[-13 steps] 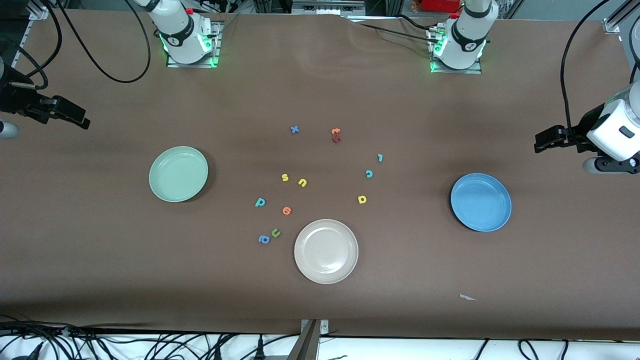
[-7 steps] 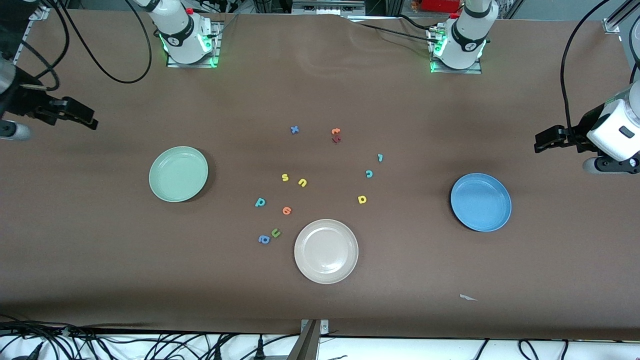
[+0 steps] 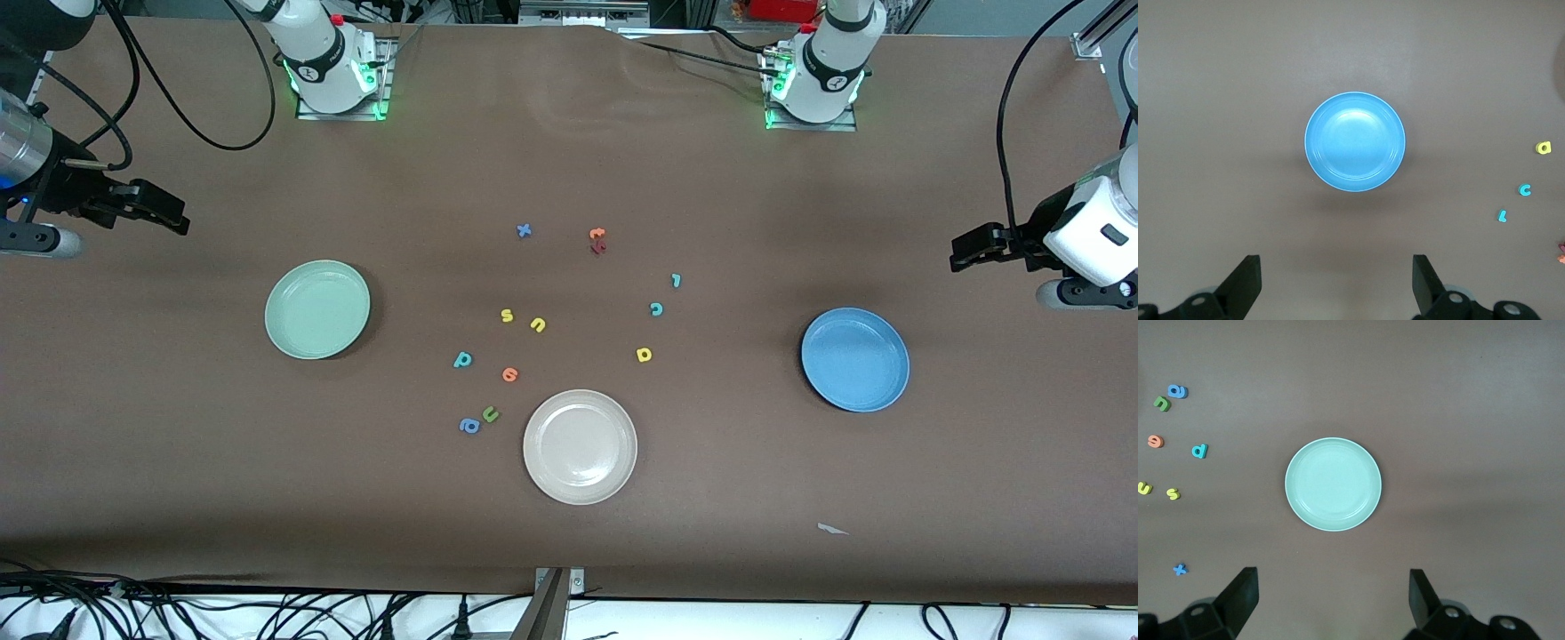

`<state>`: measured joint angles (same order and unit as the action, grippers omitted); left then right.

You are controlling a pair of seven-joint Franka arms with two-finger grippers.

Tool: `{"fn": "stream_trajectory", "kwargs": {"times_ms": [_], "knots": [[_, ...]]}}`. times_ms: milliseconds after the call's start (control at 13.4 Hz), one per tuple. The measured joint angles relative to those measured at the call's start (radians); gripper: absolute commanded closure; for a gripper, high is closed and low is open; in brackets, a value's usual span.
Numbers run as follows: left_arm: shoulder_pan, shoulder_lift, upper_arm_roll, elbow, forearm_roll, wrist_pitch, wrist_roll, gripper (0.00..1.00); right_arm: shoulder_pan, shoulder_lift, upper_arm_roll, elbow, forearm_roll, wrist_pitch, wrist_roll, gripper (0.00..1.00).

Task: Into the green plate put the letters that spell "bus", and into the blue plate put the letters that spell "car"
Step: 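Move the right gripper past the green plate toward the letters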

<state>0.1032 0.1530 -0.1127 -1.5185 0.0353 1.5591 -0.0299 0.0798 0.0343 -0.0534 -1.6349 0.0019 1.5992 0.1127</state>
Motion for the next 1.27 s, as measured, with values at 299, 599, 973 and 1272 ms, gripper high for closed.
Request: {"fn": "stream_trajectory", "kwargs": {"times_ms": [299,599,973,1272], "knots": [[0.000,0.000,0.000,0.000,0.000,0.000,0.000,0.00,-0.002,0.031,-0.001,0.000,-0.001,0.000,-0.001,0.00],[0.000,0.000,0.000,0.000,0.000,0.000,0.000,0.00,0.008,0.041,0.002,0.000,-0.001,0.006,0.000,0.00],[0.000,0.000,0.001,0.000,0.000,0.011,0.000,0.00,0.139,0.135,0.009,-0.003,-0.001,0.086,0.144,0.00],[0.000,0.001,0.001,-0.002,0.000,0.012,0.000,0.00,0.254,0.220,0.012,-0.004,-0.001,0.173,0.341,0.00]]}}
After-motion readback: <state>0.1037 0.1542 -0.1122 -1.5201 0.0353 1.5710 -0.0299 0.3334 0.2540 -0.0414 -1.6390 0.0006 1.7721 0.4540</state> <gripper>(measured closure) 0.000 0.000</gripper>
